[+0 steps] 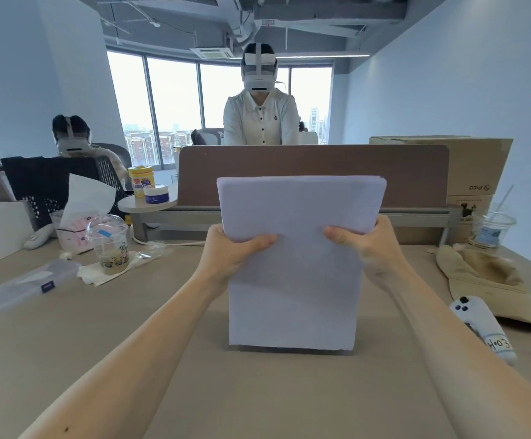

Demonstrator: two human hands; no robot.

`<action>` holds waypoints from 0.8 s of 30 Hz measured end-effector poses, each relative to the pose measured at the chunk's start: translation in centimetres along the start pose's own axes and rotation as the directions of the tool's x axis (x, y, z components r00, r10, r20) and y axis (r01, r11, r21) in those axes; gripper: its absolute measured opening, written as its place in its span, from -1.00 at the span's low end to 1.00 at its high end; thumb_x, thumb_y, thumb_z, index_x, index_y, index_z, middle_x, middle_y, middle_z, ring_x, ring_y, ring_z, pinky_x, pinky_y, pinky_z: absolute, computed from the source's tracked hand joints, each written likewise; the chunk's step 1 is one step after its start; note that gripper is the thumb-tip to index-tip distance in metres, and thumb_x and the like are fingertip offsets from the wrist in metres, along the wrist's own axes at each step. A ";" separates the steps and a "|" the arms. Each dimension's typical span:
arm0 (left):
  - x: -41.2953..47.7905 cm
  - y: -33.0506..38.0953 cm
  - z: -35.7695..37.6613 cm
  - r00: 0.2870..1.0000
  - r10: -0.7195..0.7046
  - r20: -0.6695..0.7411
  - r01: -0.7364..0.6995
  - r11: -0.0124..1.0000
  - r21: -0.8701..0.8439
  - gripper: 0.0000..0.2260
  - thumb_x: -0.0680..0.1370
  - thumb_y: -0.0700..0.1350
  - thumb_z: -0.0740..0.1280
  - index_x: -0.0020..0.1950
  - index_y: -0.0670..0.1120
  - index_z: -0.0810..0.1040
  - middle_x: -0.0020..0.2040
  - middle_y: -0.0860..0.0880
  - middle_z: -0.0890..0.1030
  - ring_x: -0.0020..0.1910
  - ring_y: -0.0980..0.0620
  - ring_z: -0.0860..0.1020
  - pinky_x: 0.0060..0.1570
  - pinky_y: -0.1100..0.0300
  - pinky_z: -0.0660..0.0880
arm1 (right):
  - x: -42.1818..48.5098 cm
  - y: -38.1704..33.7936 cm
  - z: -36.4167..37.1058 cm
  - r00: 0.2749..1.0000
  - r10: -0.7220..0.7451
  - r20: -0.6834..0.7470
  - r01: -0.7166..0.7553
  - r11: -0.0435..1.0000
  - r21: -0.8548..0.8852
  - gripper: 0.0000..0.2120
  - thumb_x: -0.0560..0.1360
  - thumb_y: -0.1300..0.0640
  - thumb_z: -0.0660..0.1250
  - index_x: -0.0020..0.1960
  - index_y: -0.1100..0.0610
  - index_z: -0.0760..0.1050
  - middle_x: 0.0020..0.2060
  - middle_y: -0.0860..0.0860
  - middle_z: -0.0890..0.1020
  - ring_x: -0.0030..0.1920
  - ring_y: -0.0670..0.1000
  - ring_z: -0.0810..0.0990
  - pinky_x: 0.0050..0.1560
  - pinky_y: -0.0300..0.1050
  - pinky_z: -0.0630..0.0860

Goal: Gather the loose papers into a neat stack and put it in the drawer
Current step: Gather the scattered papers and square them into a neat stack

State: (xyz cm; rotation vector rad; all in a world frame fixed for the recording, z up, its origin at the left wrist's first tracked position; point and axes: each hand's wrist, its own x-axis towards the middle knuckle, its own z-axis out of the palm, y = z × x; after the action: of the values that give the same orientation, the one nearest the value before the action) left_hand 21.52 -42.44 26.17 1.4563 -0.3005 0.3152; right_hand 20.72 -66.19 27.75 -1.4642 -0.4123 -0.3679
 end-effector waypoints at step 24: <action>-0.8 -1.8 -1.0 0.998 -0.009 -0.067 0.011 1.000 0.027 -0.71 0.24 -0.21 0.64 -0.09 -0.14 0.71 -0.08 -0.05 0.74 -0.08 -0.04 0.71 -0.12 0.05 0.64 | 0.3 -0.6 0.9 0.996 -0.079 0.052 0.073 0.992 0.105 -0.83 0.26 0.21 0.52 -0.16 0.07 0.72 -0.15 0.02 0.75 -0.13 0.06 0.72 -0.14 -0.04 0.64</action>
State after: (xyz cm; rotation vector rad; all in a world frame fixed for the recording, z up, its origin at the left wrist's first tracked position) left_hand 21.51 -41.66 24.18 1.4705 -0.2354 0.3602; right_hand 20.70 -65.33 28.49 -1.3628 -0.5255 -0.3616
